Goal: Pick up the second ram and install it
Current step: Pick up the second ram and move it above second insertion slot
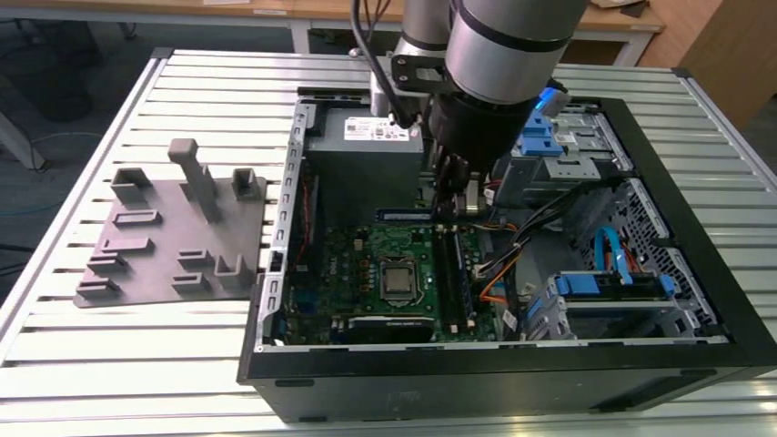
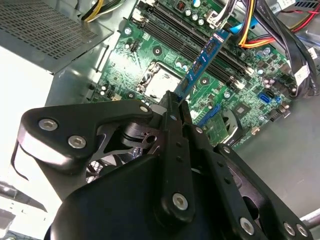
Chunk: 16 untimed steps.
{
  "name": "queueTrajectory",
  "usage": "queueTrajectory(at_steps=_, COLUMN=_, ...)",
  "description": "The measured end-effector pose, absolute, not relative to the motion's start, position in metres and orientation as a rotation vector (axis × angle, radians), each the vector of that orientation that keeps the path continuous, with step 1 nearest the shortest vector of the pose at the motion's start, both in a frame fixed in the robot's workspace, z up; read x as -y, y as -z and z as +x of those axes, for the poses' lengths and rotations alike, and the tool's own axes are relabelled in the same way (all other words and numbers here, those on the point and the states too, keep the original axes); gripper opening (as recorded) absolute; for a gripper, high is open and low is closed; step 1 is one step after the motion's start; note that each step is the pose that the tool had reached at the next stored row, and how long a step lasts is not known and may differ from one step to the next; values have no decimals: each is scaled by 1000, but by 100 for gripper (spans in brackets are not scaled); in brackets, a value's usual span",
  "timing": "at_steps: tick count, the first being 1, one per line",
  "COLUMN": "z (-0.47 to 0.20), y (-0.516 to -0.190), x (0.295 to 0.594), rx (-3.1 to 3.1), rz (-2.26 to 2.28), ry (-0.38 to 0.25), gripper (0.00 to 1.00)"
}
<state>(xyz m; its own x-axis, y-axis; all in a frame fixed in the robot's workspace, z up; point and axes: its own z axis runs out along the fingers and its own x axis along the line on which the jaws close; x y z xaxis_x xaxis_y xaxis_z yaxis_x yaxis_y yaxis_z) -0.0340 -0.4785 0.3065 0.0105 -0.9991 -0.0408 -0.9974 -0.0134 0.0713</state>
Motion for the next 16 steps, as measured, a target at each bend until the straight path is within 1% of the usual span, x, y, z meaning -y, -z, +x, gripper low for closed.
queueTrajectory(at_steps=16, z=-32, y=-290, x=479, rx=2192, rz=2216, ry=123, gripper=11)
